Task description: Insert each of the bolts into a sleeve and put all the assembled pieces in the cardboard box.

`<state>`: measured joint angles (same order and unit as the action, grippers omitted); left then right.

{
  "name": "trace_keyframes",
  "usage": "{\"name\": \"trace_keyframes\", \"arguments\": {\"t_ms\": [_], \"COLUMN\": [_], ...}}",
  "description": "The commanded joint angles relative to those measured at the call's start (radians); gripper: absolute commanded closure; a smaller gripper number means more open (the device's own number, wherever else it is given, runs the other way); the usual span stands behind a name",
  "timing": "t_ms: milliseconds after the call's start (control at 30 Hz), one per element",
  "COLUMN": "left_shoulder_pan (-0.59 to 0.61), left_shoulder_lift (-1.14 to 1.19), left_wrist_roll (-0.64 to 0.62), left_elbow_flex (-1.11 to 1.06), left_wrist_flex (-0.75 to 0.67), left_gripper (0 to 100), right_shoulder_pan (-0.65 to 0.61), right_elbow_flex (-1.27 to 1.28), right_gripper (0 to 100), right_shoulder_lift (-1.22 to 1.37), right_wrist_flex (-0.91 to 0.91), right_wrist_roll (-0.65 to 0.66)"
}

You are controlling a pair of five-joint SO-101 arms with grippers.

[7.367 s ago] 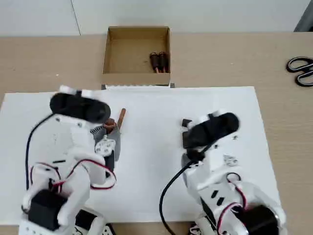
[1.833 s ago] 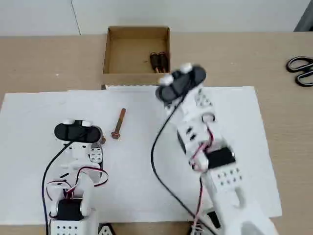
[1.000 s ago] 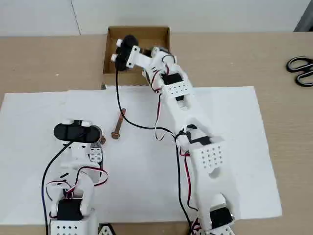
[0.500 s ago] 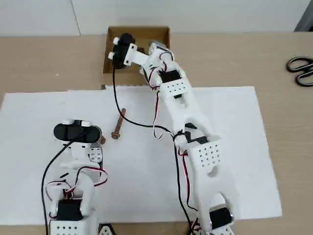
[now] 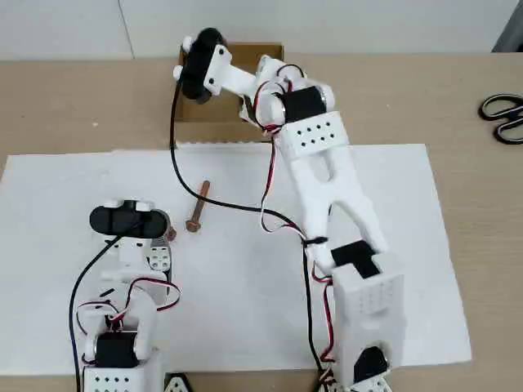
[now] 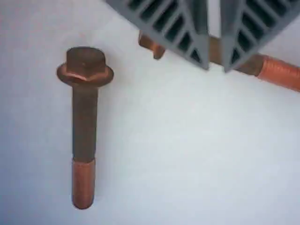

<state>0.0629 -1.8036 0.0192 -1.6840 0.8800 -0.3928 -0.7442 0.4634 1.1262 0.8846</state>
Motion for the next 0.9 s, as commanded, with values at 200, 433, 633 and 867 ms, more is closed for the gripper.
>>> {"name": "trace_keyframes", "arguments": {"t_ms": [200,433,633,867], "left_shoulder_pan": [0.008,0.008,0.008,0.008], "left_shoulder_lift": [-0.009,-0.009,-0.009,-0.009], "left_wrist_roll": [-0.002,-0.002,-0.002,-0.002], "left_elbow_flex": [0.002,0.002,0.002,0.002], "left_wrist_flex": [0.005,0.005,0.005,0.005], "left_gripper": [99,99,99,99], "right_shoulder_pan": [-0.004,0.001,0.002,-0.002], "right_elbow_flex": [-0.051,-0.044,0.063,0.488], "right_gripper": [99.5,99.4,99.4,99.4], "right_shoulder_lift": [-0.3,-0.453,-0.556,-0.849], "right_wrist_flex": [0.337,0.549,0.556,0.552], "right_wrist_roll": [-0.216,-0.42,-0.525,-0.698]}}
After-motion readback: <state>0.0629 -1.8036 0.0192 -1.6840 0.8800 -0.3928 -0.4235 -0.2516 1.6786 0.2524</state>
